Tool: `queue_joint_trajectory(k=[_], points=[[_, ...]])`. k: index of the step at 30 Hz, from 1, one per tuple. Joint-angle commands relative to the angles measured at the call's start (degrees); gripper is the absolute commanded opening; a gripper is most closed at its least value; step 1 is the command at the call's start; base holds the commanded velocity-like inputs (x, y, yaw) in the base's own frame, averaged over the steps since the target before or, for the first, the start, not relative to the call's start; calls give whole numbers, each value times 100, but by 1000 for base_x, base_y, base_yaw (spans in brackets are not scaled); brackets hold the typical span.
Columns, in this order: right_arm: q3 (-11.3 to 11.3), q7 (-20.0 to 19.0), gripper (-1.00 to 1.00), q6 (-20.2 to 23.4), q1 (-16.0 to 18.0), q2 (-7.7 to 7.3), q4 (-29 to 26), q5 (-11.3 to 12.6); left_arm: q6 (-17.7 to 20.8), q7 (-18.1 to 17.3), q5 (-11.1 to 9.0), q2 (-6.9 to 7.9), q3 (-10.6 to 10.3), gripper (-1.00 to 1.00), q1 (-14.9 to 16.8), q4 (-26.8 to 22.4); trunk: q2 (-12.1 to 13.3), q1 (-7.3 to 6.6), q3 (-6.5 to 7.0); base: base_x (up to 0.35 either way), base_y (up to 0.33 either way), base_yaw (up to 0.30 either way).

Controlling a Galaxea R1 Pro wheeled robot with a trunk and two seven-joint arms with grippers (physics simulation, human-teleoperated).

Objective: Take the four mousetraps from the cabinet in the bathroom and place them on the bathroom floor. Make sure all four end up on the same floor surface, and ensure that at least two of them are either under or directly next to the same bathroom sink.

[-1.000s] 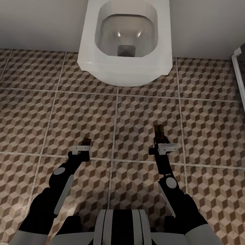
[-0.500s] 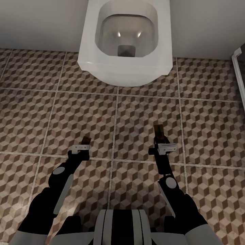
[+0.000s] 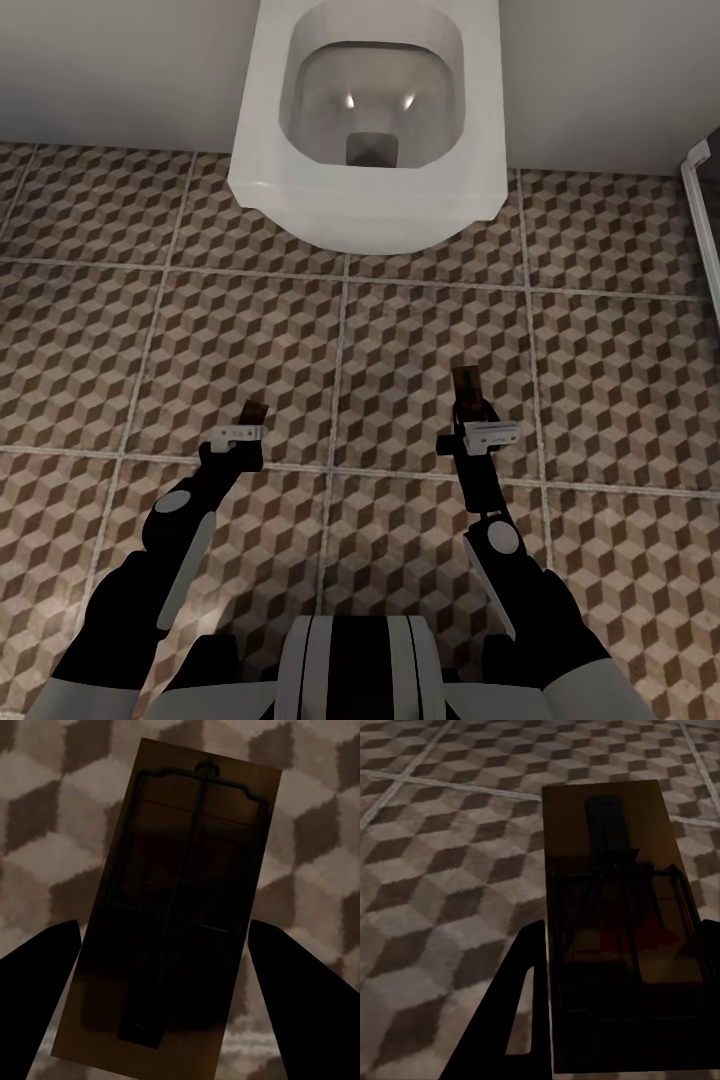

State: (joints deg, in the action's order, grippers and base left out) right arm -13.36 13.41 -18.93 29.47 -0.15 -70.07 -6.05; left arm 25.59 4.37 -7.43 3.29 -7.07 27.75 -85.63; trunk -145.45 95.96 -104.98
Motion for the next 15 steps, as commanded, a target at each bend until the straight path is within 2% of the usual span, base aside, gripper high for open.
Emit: queue_joint_trajectory(k=[1,15], points=[[-9,48,-100,3,2,-2,2,-54,25,47,-59,6,-14,-100,2,-7,-1,-1,-2,0,0,0],[-8,187,-100,3,2,-12,2,-63,34,47,-66,5,-22,-100,2,-46,-1,-1,-2,0,0,0]])
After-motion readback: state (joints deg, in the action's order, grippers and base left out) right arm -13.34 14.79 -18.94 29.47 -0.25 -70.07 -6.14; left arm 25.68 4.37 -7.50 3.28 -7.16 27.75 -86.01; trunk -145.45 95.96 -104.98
